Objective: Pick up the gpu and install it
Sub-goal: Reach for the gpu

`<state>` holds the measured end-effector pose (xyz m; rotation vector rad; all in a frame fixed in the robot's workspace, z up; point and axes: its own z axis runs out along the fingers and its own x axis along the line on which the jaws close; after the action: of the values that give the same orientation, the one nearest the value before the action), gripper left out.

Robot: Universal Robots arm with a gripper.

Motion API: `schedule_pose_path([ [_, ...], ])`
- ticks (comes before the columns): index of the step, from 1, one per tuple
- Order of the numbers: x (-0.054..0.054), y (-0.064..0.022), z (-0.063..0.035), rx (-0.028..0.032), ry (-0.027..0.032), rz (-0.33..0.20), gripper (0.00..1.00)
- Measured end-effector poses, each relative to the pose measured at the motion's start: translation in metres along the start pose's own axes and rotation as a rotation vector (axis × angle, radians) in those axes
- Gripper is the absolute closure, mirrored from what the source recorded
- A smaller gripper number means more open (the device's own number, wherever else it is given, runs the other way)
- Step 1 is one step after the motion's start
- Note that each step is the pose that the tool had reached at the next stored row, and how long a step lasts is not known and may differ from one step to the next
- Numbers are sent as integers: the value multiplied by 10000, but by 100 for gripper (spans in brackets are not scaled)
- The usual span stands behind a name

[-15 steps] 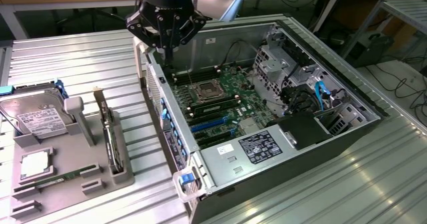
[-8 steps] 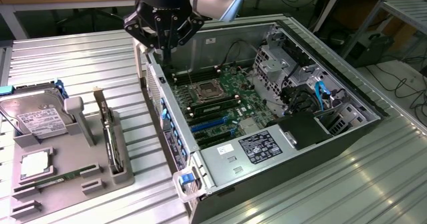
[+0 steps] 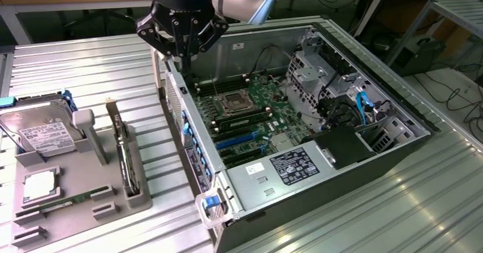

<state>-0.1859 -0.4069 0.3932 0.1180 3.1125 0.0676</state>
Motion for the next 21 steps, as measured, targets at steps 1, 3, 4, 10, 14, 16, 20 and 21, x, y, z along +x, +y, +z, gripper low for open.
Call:
schedule_pose_path([
  [1, 6, -2, 0, 0, 0, 0, 89],
  [3, 19, -7, -1, 0, 0, 0, 89],
  [4, 26, -10, -1, 0, 0, 0, 89],
  [10, 69, -29, -3, 0, 0, 1, 89],
  [14, 91, -39, -4, 0, 0, 0, 89],
  [16, 107, -46, -4, -1, 0, 1, 89],
  [20, 128, -54, -5, 0, 0, 0, 89],
  [21, 138, -59, -6, 0, 0, 0, 89],
])
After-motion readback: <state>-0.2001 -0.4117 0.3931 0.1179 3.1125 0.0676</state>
